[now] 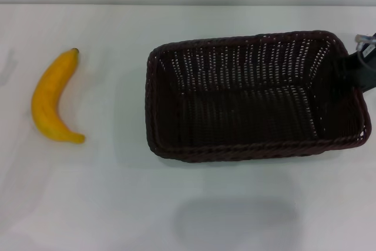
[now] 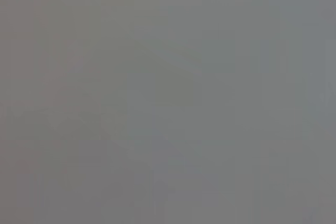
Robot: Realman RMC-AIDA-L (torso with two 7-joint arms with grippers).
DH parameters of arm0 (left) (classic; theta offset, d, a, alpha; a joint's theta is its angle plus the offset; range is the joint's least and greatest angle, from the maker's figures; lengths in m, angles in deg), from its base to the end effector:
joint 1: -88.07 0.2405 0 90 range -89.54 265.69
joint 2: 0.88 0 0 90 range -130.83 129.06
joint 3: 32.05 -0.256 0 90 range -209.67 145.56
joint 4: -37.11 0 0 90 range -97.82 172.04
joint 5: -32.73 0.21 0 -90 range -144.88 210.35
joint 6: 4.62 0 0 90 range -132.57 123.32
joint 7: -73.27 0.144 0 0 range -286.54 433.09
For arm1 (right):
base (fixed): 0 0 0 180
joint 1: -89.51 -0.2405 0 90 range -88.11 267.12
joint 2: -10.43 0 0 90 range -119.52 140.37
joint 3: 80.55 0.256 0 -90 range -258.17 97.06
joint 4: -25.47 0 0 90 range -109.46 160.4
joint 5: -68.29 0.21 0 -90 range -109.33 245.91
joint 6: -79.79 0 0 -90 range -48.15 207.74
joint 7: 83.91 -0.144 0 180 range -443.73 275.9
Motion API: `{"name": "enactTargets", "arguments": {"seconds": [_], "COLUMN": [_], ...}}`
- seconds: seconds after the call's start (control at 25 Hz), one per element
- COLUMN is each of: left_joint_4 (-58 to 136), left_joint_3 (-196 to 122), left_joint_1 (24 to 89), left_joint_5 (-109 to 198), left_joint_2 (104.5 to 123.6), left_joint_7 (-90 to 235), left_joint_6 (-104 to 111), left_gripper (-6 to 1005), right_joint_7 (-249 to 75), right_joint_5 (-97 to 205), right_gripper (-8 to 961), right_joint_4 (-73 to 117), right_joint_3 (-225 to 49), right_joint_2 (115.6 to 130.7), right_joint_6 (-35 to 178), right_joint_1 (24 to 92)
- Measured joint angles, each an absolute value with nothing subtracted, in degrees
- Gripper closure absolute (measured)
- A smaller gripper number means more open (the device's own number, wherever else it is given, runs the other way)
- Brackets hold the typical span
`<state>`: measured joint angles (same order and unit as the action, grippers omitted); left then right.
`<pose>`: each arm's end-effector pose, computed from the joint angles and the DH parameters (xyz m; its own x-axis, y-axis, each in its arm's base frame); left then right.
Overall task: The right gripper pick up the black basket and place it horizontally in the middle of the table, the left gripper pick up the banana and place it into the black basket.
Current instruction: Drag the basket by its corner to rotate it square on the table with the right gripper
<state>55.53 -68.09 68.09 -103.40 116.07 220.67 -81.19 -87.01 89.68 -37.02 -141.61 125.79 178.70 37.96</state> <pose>-0.3549 0.3207 0.1078 0.6214 -0.3000 0.7238 0.7424 -0.0696 -0.6663 0.1682 0.4004 0.0484 0.1109 -0.9900 -0.0874 -0.8526 -0.0496 -0.5202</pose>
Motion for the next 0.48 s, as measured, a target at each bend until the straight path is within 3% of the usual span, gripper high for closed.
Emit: {"name": "enactTargets", "arguments": {"seconds": [0.48], "left_joint_4": [55.6], "left_joint_3": [-67.9], "left_joint_1": [68.6], "left_joint_5": [-103.4], "left_joint_2": [115.89], "left_joint_7": [220.7], "left_joint_6": [-80.6], "left_gripper": [115], "right_joint_7": [-91.6], "right_joint_5": [87.5], "right_gripper": [836], "right_joint_4": [-37.1], "right_joint_3": [-156.0], "right_joint_2": [125.77], "right_joint_6": [178.8], "right_joint_1": [35.5]}}
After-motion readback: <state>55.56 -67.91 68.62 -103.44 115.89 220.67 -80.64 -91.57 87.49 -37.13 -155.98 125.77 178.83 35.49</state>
